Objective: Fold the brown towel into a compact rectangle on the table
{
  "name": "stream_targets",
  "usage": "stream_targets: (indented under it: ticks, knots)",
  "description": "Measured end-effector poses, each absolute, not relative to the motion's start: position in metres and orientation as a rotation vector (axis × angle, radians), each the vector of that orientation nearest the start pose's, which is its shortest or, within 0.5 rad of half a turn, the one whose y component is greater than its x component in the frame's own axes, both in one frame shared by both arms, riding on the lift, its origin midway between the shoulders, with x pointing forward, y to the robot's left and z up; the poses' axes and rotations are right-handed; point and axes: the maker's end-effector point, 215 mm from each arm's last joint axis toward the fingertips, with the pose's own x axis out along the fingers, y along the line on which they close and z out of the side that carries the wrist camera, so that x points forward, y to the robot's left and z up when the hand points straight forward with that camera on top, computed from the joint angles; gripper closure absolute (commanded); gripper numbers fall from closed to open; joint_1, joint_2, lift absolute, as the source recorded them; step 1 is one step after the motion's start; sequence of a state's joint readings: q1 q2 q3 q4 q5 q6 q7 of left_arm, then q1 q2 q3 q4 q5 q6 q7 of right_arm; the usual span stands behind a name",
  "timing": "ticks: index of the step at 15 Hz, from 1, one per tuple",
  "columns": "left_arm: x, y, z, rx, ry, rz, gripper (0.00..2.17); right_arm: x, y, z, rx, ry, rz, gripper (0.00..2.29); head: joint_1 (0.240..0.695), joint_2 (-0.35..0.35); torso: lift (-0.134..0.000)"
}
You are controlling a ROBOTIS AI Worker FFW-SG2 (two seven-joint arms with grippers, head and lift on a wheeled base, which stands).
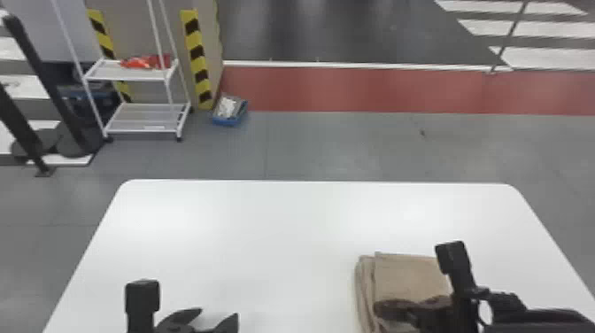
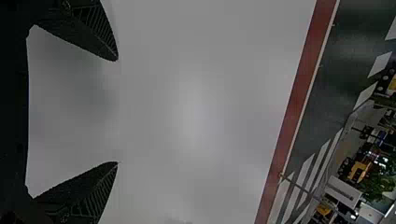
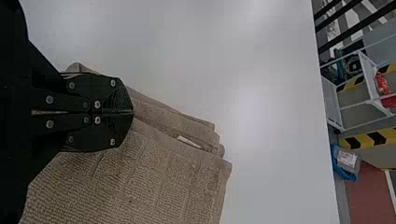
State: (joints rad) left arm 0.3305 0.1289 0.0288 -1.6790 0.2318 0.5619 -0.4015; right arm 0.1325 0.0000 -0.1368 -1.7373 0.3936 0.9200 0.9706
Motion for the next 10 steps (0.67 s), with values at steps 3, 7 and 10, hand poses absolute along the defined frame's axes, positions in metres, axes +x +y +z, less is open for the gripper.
stream_targets:
  ticks: [3,7,10]
  knots:
    - [0.388,0.182,-0.582,-0.263,0.745,-0.384,0.09,0.399,-0.187,-0.558,0.133,0.963,0.586,2.07,0.695,-0.008,0.0]
    - [0.389,0.182,-0.581,-0.263,0.743,-0.386,0.09,0.397,-0.184,-0.567,0.136,0.991,0.599,2.07,0.695,-0.002,0.0]
    - [0.39,0.183,-0.581,-0.263,0.742,-0.384,0.09,0.395,-0.187,-0.547,0.196,0.944,0.613,2.07,0.695,-0.005,0.0]
